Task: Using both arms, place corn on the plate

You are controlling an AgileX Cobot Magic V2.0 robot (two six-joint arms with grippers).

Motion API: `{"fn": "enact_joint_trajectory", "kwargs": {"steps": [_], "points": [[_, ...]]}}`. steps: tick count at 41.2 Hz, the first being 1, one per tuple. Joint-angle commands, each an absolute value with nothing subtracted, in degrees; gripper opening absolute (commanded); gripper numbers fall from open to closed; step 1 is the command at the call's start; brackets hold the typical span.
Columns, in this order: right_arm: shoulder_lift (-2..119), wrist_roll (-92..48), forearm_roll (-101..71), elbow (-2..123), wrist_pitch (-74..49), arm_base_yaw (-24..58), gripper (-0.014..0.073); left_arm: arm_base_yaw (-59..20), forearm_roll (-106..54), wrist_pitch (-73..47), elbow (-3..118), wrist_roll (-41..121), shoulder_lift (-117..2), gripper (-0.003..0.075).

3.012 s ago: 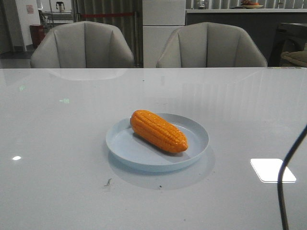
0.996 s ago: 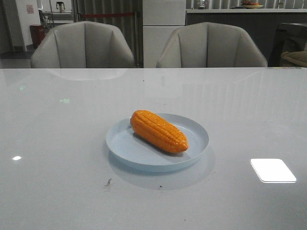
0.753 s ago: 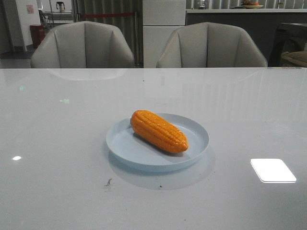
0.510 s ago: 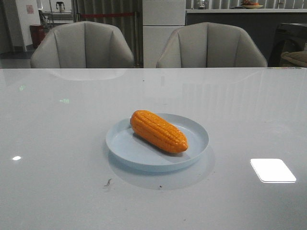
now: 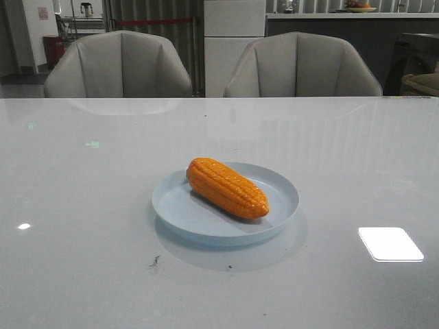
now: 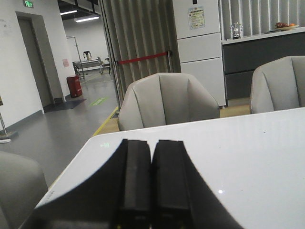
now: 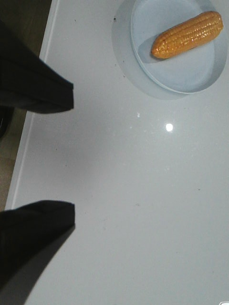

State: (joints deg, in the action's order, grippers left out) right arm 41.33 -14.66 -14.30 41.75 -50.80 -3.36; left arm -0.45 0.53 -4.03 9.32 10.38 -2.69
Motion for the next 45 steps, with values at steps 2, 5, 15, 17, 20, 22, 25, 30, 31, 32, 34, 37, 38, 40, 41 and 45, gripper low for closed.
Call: {"fn": "enact_joint_trajectory", "kwargs": {"steps": [2, 5, 15, 17, 20, 22, 25, 30, 31, 32, 34, 37, 38, 40, 41, 45], "points": [[41.1, -14.7, -14.8, 43.2, -47.2, -3.8, 0.0507, -0.3, -3.0, 0.4, 8.2, 10.3, 0.7, 0.0088], [41.1, -14.7, -14.8, 43.2, -47.2, -3.8, 0.0507, -0.3, -5.3, 1.2, 5.9, 10.3, 1.4, 0.0088], [41.1, -14.7, -14.8, 43.2, -47.3, -3.8, 0.0507, -0.3, -5.3, -1.3, -2.6, 10.3, 1.1, 0.0088], [41.1, -14.7, -14.8, 43.2, -47.3, -3.8, 0.0507, -0.3, -5.3, -6.4, -2.0, 10.3, 1.1, 0.0088], [41.1, -14.7, -14.8, 43.2, -47.3, -3.8, 0.0507, -0.3, -5.3, -8.9, -2.4, 10.3, 1.1, 0.0088], [41.1, -14.7, -14.8, 43.2, -47.3, -3.8, 0.0507, -0.3, -5.3, -10.3, -2.5, 10.3, 1.1, 0.0088], [41.1, -14.7, -14.8, 43.2, -47.3, -3.8, 0.0507, -0.3, -5.3, -11.6, -2.5, 10.3, 1.1, 0.0088], [41.1, -14.7, -14.8, 43.2, -47.3, -3.7, 0.0507, -0.3, -5.3, -11.7, -2.5, 10.3, 1.1, 0.0088], [41.1, -14.7, -14.8, 43.2, -47.3, -3.7, 0.0507, -0.3, -5.3, -11.7, -2.5, 10.3, 1.1, 0.0088], [41.1, -14.7, -14.8, 43.2, -47.3, -3.7, 0.0507, -0.3, -5.3, -11.7, -2.5, 10.3, 1.1, 0.0088], [40.9, -14.7, -14.8, 43.2, -47.3, -3.7, 0.0507, -0.3, -5.3, -11.7, -2.5, 10.3, 1.1, 0.0088], [39.9, -14.7, -14.8, 43.2, -47.3, -3.7, 0.0507, -0.3, -5.3, -11.7, -2.5, 10.3, 1.1, 0.0088], [39.5, -14.7, -14.7, 43.2, -47.1, -3.7, 0.0507, -0.3, -5.3, -11.7, -2.5, 10.3, 1.1, 0.0088], [38.1, -14.7, -14.7, 43.2, -46.7, -3.7, 0.0507, -0.3, -5.3, -11.7, -2.5, 10.3, 1.1, 0.0088], [37.2, -14.7, -14.7, 43.0, -46.6, -3.7, 0.0507, -0.3, -5.3, -11.7, -2.5, 10.3, 1.1, 0.0088], [33.7, -14.7, -14.2, 42.4, -46.6, -3.7, 0.0507, -0.3, -5.3, -11.7, -2.5, 10.3, 1.1, 0.0088]]}}
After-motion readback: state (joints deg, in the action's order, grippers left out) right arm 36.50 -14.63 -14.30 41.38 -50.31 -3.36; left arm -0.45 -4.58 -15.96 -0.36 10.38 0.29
